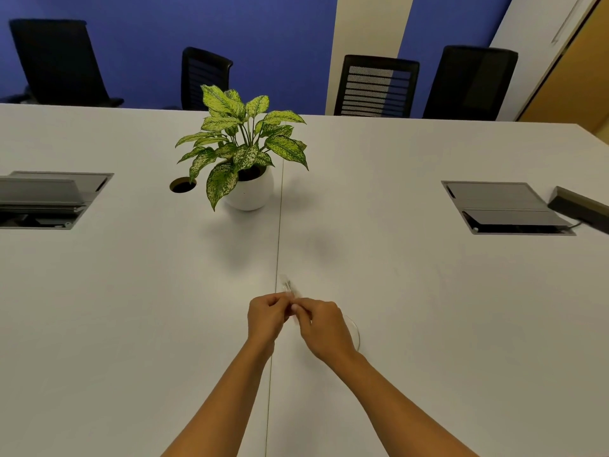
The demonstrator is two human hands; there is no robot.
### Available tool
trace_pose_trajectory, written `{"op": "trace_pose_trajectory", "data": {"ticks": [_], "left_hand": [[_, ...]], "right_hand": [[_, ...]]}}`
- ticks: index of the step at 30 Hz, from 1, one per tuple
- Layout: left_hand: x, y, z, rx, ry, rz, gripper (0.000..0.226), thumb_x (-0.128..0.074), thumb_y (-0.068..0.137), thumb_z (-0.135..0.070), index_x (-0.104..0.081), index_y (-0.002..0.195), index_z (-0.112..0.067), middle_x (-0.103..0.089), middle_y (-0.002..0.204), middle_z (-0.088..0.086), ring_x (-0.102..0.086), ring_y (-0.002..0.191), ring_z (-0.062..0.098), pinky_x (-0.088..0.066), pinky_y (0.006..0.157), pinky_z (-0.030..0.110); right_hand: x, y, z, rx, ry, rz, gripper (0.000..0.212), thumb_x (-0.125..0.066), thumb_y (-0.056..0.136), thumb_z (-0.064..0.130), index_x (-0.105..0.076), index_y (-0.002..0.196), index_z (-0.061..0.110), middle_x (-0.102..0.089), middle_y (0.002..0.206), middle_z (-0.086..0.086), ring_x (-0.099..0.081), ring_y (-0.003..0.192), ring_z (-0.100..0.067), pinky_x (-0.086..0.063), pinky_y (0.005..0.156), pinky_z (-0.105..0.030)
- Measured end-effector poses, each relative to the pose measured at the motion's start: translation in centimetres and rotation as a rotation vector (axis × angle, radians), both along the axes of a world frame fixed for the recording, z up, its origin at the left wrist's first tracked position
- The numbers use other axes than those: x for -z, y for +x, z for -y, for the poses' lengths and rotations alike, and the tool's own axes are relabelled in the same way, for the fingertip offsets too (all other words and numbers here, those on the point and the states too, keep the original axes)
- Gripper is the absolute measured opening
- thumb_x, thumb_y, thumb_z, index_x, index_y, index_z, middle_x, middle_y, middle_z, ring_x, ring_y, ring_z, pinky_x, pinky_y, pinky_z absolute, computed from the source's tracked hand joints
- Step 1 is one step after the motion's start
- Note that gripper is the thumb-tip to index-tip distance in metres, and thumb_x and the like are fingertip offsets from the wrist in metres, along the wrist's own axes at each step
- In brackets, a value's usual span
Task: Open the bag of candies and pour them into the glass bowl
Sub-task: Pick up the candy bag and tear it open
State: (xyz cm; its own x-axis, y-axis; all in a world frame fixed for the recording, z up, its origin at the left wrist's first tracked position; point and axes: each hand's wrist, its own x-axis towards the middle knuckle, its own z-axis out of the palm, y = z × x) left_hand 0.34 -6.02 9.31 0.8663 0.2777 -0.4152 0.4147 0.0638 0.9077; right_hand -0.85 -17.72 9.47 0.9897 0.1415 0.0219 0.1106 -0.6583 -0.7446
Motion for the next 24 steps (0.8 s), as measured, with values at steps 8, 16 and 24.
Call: {"op": "trace_pose_trajectory", "data": {"ticks": [8,16,24], "left_hand": [[-0.3,0.0,0.7,-0.028,0.222,0.063,0.014,-0.071,0.083,-0.023,-0.077,0.087,-0.011,-0.075,0.077,0.004,-0.071,0.070,0.012,-0.058,0.072,0.027],[-1.3,-0.5,1.1,0.155,0.556,0.155,0.017,-0.073,0.080,-0.028,-0.077,0.087,-0.013,-0.077,0.077,0.002,-0.067,0.063,0.008,-0.049,0.059,0.014],[-0.6,0.2,0.1,0.224,0.422,0.068,0.017,-0.078,0.076,-0.029,-0.077,0.081,-0.013,-0.075,0.071,0.005,-0.072,0.062,0.015,-0.061,0.066,0.030]], "right_hand": [[-0.5,0.9,0.2,0.278,0.390,-0.160,0.019,-0.060,0.094,0.020,-0.074,0.104,0.011,-0.077,0.095,-0.008,-0.073,0.085,-0.018,-0.061,0.081,-0.037],[-1.0,1.4,0.8,0.340,0.468,-0.273,0.015,-0.071,0.084,0.020,-0.076,0.069,0.020,-0.076,0.066,-0.006,-0.074,0.061,-0.019,-0.064,0.068,-0.036],[-1.0,2.1,1.8,0.273,0.442,-0.350,0.017,-0.066,0.087,0.010,-0.073,0.072,0.017,-0.076,0.067,-0.004,-0.075,0.062,-0.016,-0.060,0.058,-0.022]]}}
